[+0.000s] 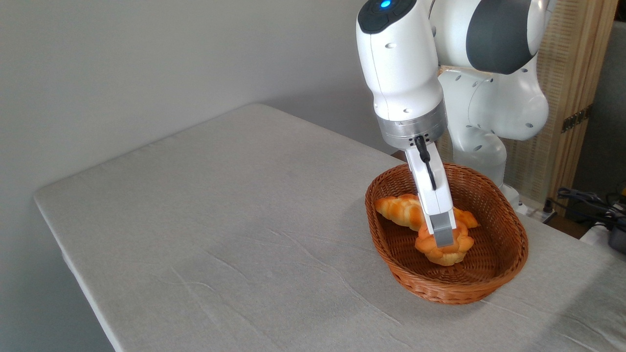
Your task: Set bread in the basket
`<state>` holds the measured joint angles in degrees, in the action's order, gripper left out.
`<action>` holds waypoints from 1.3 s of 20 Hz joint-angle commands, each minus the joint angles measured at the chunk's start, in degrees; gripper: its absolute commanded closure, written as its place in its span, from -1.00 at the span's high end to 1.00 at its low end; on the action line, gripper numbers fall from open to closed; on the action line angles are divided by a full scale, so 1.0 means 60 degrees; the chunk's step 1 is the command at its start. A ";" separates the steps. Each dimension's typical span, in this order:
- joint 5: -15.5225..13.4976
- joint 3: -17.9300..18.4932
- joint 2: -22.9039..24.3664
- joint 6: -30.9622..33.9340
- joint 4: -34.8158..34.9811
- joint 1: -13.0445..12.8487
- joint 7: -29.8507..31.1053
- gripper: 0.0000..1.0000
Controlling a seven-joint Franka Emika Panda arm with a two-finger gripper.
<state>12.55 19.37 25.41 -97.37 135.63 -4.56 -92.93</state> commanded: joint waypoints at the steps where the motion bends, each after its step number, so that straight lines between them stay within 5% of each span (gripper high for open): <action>1: 0.0193 0.0126 0.0086 -0.0075 -0.0032 -0.0074 -0.0098 1.00; 4: -0.0170 0.0082 0.0101 0.0129 -0.0732 -0.0060 -0.0055 1.00; 7: -0.1473 -0.0428 -0.0293 0.0844 -0.2063 0.0057 0.0411 1.00; 13: -0.2397 -0.2567 -0.2269 0.1698 -0.5462 0.0058 0.5651 1.00; 17: -0.3304 -0.3182 -0.3809 0.1771 -0.7867 0.0699 0.6608 1.00; 21: -0.3323 -0.3682 -0.4060 0.1756 -0.7913 0.0819 0.8015 1.00; 26: -0.3088 -0.3698 -0.4074 0.1756 -0.7884 0.0805 0.8090 1.00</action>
<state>-6.44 -2.36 1.35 -88.75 89.84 -0.53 -45.49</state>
